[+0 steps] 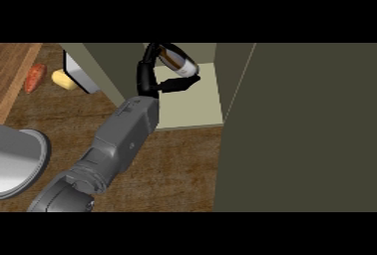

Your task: Pick up the wine, place it into the cabinet and close the cabinet

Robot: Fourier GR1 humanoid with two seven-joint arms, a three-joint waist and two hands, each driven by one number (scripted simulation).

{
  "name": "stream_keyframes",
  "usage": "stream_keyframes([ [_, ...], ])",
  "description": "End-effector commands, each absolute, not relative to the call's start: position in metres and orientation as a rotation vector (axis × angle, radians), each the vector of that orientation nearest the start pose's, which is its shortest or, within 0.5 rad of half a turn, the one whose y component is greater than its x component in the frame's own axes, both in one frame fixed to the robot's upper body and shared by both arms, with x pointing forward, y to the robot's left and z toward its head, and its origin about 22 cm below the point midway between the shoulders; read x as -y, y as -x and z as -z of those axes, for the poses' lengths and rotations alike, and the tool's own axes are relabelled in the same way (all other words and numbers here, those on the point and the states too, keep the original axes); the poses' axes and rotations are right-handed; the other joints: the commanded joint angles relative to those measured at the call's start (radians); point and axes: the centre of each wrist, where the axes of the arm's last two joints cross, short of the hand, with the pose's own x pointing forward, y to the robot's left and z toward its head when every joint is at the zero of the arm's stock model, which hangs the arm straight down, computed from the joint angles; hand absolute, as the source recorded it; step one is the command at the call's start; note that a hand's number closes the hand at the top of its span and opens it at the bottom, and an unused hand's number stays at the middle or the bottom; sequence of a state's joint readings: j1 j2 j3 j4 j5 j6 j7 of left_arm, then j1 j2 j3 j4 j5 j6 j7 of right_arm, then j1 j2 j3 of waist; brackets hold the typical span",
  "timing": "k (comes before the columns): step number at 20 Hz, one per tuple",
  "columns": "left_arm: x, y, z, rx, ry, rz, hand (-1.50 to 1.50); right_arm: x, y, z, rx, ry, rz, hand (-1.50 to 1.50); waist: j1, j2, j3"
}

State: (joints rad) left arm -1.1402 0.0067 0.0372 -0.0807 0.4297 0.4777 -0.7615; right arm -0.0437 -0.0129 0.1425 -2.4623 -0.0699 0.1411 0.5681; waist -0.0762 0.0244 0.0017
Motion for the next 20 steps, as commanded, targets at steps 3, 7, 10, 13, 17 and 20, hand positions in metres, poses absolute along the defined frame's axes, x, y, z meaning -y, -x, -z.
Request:
stream_keyframes([
  [3,-0.114,-0.421,-0.007,1.794,-0.321,-0.119,-1.5,0.202,-0.147,-0.193,1.931,-0.267,-0.288,-1.5,-0.006,0.006,-0.003],
  [7,-0.127,-0.418,0.001,1.827,-0.275,-0.157,-1.5,0.204,-0.15,-0.205,1.957,-0.254,-0.283,-1.5,0.007,0.005,-0.004],
  [10,-0.121,-0.419,-0.001,1.82,-0.272,-0.18,-1.5,0.202,-0.154,-0.205,1.934,-0.266,-0.277,-1.5,0.002,0.008,-0.004],
  [13,-0.128,-0.423,-0.006,1.822,-0.261,-0.164,-1.5,0.2,-0.148,-0.2,1.927,-0.287,-0.283,-1.5,-0.002,0.006,-0.003],
  [17,-0.132,-0.414,0.01,1.87,-0.193,-0.15,-1.5,0.203,-0.138,-0.203,1.94,-0.295,-0.3,-1.5,-0.002,0.003,-0.003],
  [20,-0.125,-0.414,0.007,1.876,-0.169,-0.137,-1.5,0.203,-0.147,-0.199,1.924,-0.273,-0.28,-1.5,0.003,0.003,-0.003],
])
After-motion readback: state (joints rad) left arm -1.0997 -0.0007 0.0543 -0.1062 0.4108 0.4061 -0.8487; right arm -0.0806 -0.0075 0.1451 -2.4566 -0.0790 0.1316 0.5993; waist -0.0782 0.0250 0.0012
